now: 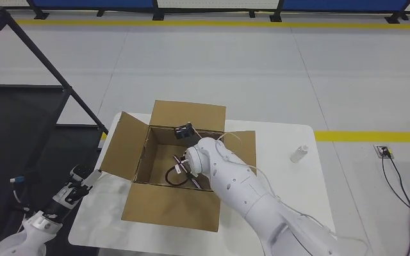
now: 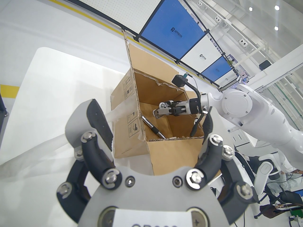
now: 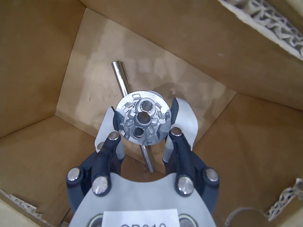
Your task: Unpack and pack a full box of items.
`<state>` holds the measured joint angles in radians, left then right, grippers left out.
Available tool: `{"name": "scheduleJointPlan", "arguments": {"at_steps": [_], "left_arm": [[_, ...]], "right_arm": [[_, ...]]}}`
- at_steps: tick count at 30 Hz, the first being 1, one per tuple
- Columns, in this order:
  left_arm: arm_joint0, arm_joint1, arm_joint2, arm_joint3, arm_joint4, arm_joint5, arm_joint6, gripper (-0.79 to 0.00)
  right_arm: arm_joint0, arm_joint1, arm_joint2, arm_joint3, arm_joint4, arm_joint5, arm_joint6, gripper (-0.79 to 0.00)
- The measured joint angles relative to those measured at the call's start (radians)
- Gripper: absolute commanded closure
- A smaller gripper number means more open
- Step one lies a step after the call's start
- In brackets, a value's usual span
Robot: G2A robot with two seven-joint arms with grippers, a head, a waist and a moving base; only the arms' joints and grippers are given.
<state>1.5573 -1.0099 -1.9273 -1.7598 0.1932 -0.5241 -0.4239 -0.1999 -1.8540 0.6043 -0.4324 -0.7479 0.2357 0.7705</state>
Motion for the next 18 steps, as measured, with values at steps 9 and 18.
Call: {"name": "scheduleJointPlan", "arguments": {"at_steps": [9,18], "left_arm": [[0.000,0.000,0.000,0.000,0.000,0.000,0.000,-0.785],[0.000,0.000,0.000,0.000,0.000,0.000,0.000,-0.785]], "right_arm": [[-0.003,-0.021,0.015,0.095,0.013,-0.027,-0.045,-0.240],[0.007,-0.031,0.033,0.149,0.021,-0.067,-0.069,-0.785]]}}
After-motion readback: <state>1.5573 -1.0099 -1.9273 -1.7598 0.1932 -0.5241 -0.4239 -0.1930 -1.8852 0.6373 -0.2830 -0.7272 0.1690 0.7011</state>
